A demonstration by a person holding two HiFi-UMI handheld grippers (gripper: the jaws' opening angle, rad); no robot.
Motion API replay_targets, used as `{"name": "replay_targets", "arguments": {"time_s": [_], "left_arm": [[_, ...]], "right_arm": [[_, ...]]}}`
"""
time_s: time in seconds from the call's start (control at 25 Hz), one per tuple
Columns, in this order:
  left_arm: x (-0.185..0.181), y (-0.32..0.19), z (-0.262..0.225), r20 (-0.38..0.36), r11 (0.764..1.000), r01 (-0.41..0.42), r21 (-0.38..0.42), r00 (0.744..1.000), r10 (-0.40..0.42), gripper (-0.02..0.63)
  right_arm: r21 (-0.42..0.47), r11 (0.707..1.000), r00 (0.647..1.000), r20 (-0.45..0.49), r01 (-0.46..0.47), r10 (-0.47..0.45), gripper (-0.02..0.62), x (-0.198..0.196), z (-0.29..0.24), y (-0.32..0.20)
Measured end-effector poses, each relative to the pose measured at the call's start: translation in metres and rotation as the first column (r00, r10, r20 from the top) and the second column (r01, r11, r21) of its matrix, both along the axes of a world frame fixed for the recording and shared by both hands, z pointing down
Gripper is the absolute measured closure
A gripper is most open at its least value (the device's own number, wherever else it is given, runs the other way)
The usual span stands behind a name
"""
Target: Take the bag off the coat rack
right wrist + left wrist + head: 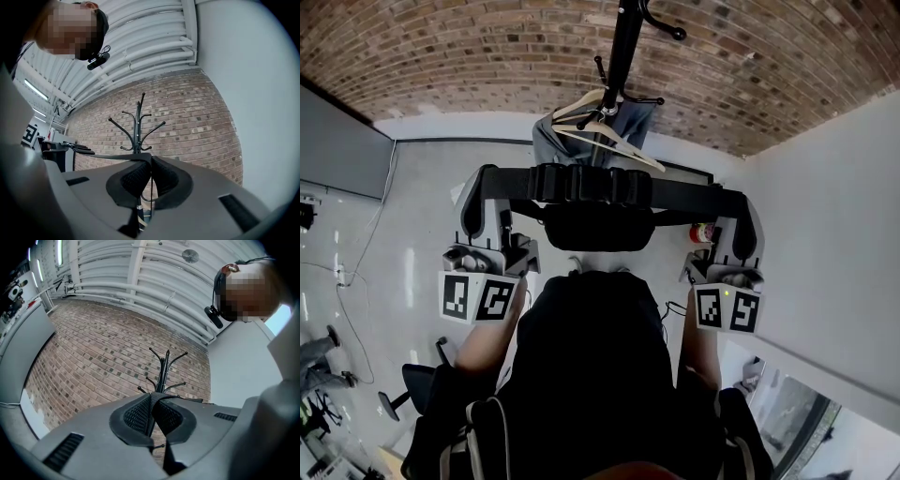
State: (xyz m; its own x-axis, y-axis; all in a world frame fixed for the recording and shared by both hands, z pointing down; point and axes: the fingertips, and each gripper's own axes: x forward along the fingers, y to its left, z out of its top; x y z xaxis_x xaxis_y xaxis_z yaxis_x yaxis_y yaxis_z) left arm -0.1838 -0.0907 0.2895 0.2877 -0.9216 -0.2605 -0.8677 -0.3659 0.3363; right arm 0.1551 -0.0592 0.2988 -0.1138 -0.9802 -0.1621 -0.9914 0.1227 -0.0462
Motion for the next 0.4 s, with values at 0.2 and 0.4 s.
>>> {"name": "replay_targets", "arguments": {"time_s": [0.2,0.4], "left_arm": [[-0.002,0.005,-0.005,0.008,1.0,-0.001,0.013,1.0,0.001,0.584],[-0.001,0.011,-0.009,-0.007,1.0,-0.018,0.016,1.0,0.018,0.584]], "right_arm": [[0.005,1.0,1.0,-0.005,-0.005,0.005,0.574,-0.002,-0.001,0.006],[0.019,1.0,1.0,0.007,-0.006,0.006,0.574,-0.002,-0.005,0.015]]}}
